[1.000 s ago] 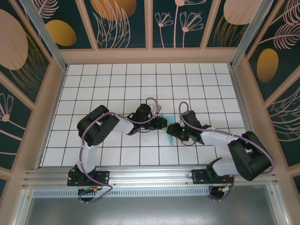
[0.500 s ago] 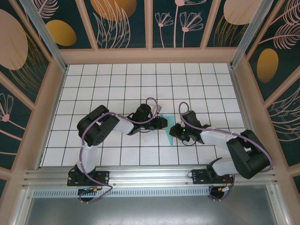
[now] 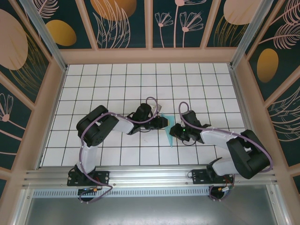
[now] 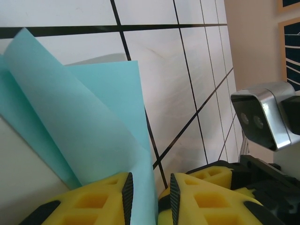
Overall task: Fold a paper plane with a square sheet of paper (pick it up from the middle)
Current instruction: Fold the wing for the fifth time at the center of the table.
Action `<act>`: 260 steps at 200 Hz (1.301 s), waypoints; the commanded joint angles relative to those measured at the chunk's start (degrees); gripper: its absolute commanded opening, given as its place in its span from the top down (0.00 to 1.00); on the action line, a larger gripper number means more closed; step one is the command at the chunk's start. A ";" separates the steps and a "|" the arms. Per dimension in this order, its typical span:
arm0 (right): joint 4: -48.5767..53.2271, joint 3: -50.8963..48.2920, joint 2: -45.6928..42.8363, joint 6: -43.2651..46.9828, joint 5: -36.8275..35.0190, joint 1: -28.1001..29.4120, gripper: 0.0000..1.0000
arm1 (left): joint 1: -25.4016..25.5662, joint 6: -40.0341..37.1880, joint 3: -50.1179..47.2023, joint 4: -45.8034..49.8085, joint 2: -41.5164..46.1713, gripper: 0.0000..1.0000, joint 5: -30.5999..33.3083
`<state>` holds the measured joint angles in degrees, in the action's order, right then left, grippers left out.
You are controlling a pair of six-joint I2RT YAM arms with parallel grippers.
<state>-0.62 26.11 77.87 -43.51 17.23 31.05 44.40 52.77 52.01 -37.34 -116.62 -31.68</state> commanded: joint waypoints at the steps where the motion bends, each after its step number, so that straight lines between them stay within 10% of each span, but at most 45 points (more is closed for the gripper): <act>1: -2.83 0.30 -0.50 0.05 2.26 0.65 0.70 | 0.24 -0.37 1.85 3.32 -1.04 0.71 0.68; 150: 3.83 7.04 4.63 2.24 -5.17 3.32 0.52 | 0.23 0.62 1.95 1.59 -1.05 0.72 0.29; 260: 5.15 7.09 9.23 3.49 -8.20 5.37 0.69 | 0.21 1.70 1.07 0.49 0.89 0.72 1.72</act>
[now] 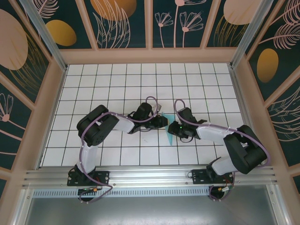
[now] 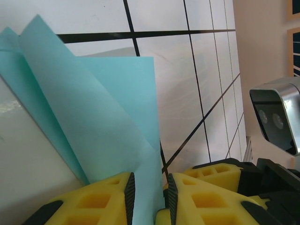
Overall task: Fold a paper plane with a square sheet of paper (pick it up from the middle)
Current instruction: Fold the wing for the fifth time at the center of the table.
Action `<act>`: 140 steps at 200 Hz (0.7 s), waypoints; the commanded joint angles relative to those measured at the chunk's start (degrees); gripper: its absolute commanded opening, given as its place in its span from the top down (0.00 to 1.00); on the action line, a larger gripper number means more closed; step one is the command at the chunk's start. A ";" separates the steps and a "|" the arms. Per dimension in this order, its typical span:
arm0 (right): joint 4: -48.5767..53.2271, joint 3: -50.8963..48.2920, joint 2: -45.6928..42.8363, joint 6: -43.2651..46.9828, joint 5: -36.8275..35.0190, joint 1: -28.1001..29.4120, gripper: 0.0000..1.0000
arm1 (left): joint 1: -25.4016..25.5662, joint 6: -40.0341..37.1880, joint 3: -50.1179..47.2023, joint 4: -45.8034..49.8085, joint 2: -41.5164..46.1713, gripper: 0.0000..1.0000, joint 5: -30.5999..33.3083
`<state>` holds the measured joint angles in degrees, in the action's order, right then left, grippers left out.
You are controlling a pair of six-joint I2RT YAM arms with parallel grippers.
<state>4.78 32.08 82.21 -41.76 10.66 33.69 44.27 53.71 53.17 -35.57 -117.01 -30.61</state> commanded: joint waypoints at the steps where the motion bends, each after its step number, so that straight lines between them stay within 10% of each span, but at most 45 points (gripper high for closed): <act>1: -0.14 1.22 5.01 1.80 -1.83 2.84 0.69 | 0.31 0.81 -0.17 -1.31 1.32 0.72 0.69; 140: 5.68 5.36 13.49 1.42 -7.22 5.90 0.80 | 0.02 2.38 -1.74 1.07 7.15 0.70 8.10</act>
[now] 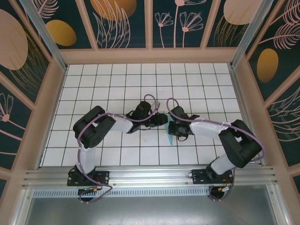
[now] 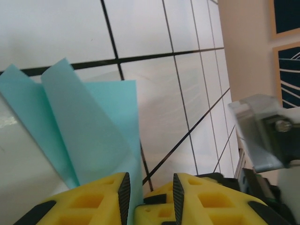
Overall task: Fold a paper plane with a square sheet of paper (pick it up from the middle)
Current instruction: Fold the wing for the fifth time at the center of the table.
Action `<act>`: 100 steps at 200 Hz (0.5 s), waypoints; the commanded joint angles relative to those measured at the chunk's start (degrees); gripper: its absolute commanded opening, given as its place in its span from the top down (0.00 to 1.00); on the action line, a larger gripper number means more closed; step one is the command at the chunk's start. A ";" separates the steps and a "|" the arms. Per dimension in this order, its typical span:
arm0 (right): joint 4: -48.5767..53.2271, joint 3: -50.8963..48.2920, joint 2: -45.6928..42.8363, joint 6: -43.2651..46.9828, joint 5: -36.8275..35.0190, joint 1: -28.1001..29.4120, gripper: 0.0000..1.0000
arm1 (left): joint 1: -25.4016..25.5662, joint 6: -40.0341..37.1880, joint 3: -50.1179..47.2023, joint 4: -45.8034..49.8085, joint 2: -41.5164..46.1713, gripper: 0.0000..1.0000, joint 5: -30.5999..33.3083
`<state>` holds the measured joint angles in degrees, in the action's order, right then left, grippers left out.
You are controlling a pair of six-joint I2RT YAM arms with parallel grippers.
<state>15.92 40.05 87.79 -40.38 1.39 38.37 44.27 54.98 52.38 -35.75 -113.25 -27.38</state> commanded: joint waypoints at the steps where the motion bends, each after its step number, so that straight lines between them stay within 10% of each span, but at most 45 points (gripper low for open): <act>1: -5.42 -2.62 7.92 0.08 2.04 1.25 0.80 | 0.02 1.19 -0.96 1.45 3.48 0.70 5.13; 100: -6.61 -2.87 7.82 -0.10 3.01 1.18 0.81 | -0.23 0.34 2.99 3.17 -2.09 0.85 -1.32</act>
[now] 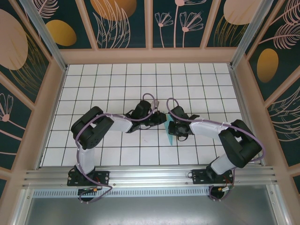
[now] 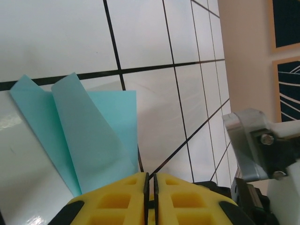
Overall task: Fold a paper plane with a square sheet of paper (pick it up from the middle)
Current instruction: Fold the wing for the fifth time at the center of the table.
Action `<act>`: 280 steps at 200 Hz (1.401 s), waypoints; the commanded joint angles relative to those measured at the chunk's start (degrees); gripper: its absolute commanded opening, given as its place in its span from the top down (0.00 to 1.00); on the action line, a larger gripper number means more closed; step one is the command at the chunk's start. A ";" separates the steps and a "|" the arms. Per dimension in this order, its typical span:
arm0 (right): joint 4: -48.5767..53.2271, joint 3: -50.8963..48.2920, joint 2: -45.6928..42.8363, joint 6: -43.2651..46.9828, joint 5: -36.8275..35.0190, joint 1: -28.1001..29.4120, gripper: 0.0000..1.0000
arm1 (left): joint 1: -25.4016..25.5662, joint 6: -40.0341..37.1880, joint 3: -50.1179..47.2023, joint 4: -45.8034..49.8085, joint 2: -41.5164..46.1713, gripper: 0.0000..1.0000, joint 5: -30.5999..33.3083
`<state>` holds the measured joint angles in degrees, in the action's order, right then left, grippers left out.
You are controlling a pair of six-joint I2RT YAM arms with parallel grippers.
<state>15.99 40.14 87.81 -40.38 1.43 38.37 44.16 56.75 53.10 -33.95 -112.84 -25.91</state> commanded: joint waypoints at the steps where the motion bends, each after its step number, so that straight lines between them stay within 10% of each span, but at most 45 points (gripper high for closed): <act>1: -6.67 -2.91 7.81 -0.12 3.01 1.18 0.81 | -0.12 -1.45 2.27 1.45 -2.58 0.85 -2.76; 134: -5.61 -2.86 8.42 0.64 2.10 1.37 0.84 | -0.27 -8.18 9.11 11.55 -9.12 0.85 3.14; 244: -2.02 -1.85 -12.93 -1.50 -0.31 -0.13 0.70 | -0.13 -11.03 11.31 19.60 -10.55 0.88 4.29; 280: -8.97 -3.45 -13.87 -0.63 10.41 -0.49 0.82 | -0.13 -11.44 11.78 20.10 -10.65 0.88 4.11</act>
<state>11.33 38.09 73.60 -40.88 5.26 38.04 44.18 47.53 64.58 -18.55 -120.09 -25.02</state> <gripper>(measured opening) 0.219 0.122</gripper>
